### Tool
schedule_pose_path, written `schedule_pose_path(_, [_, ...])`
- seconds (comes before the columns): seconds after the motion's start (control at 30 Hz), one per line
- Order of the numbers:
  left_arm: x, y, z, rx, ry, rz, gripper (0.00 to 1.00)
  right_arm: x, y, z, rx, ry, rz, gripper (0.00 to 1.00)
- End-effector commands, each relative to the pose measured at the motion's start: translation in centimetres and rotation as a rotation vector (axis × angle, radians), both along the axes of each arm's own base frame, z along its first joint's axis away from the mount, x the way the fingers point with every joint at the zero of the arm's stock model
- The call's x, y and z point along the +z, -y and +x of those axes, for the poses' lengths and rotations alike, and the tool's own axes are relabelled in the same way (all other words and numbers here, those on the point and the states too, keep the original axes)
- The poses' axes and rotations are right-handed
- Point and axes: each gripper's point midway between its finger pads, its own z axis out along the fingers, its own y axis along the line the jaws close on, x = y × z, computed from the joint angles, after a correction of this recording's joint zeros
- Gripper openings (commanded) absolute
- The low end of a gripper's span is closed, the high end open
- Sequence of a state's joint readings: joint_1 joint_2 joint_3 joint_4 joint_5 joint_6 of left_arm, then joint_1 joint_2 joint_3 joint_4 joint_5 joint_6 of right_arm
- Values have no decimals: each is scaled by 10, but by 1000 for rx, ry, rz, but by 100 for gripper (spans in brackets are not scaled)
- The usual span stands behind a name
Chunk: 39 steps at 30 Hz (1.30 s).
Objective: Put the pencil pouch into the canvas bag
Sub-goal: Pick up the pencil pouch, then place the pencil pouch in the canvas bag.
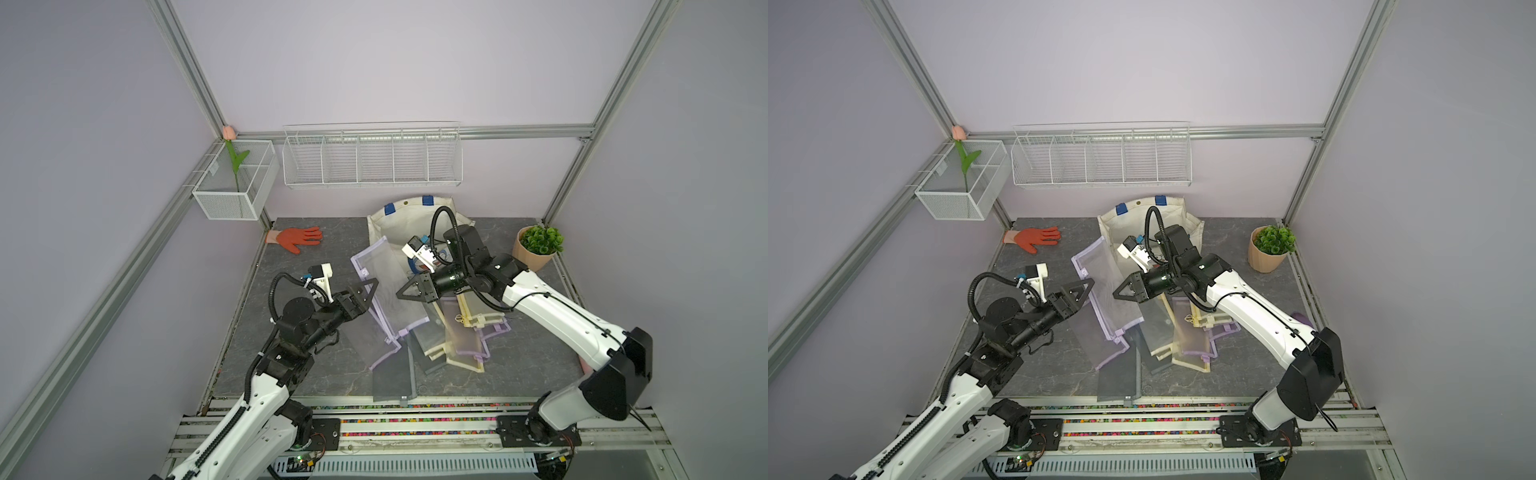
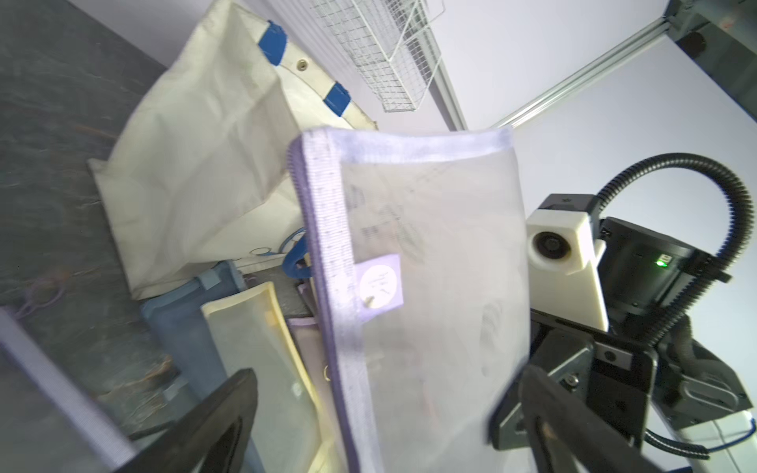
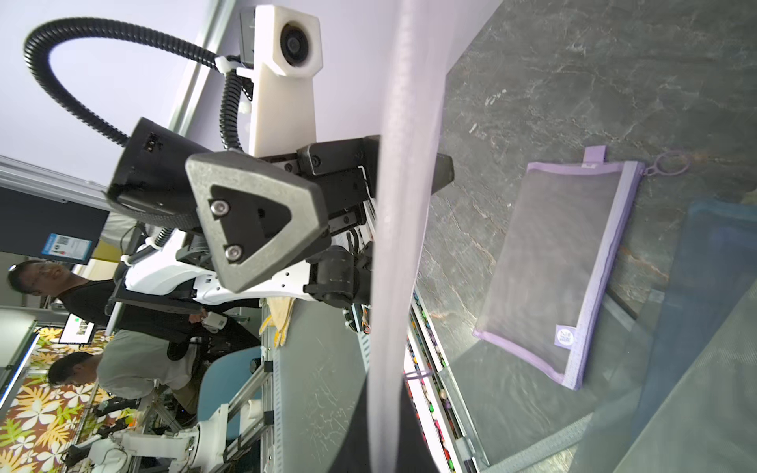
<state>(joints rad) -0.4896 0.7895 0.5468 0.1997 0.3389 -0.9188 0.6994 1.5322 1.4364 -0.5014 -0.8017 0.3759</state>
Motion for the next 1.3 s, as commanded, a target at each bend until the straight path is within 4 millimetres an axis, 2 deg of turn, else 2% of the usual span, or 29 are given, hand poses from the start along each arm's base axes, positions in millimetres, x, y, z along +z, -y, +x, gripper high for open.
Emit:
schedule_pose_path(0.0, [26,22,-1,-83,89,-43,100,10,0,-5,16,-18,69,7])
schedule_pose_path(0.03, [30,26,-1,-95,99,-51,99,11,1,-4,12,-19,78,7])
schedule_pose_path(0.07, [35,30,0,-102,117,-64,94,11,2,-4,7,-21,79,7])
schedule_pose_path(0.1, [39,34,0,-108,131,-77,84,10,3,-2,0,-24,76,7])
schedule_pose_path(0.13, [44,35,0,-110,146,-92,70,10,5,-1,-6,-24,75,7])
schedule_pose_path(0.17, [48,36,0,-109,161,-110,48,9,7,1,-19,-23,72,7])
schedule_pose_path(0.2, [52,35,-1,-109,174,-128,34,8,11,4,-36,-23,68,7])
schedule_pose_path(0.33, [57,32,-3,-97,184,-115,0,1,26,15,-103,-33,34,8])
schedule_pose_path(0.4, [60,32,-2,-92,189,-62,0,-3,33,18,-130,-20,-4,17])
schedule_pose_path(0.47, [66,32,3,-74,200,7,0,-6,41,20,-162,3,-63,40])
schedule_pose_path(0.5, [67,32,8,-57,203,59,0,-8,47,22,-182,15,-98,49])
schedule_pose_path(0.53, [73,32,12,-47,218,101,0,-9,53,23,-194,25,-120,52])
schedule_pose_path(0.63, [91,36,34,-13,260,249,0,-8,72,28,-259,58,-160,72])
schedule_pose_path(0.7, [97,41,56,8,273,390,0,-13,89,33,-321,61,-203,85])
schedule_pose_path(0.8, [119,51,86,44,343,582,0,-21,117,37,-409,54,-270,99])
schedule_pose_path(0.9, [143,68,118,76,439,759,0,-28,141,35,-470,41,-299,92])
schedule_pose_path(1.0, [162,90,150,117,535,960,0,-35,153,27,-482,19,-313,89])
schedule_pose_path(1.13, [165,120,186,149,621,1172,0,-38,161,19,-492,14,-324,88])
schedule_pose_path(1.27, [145,138,205,114,646,1266,0,-36,168,20,-511,23,-334,88])
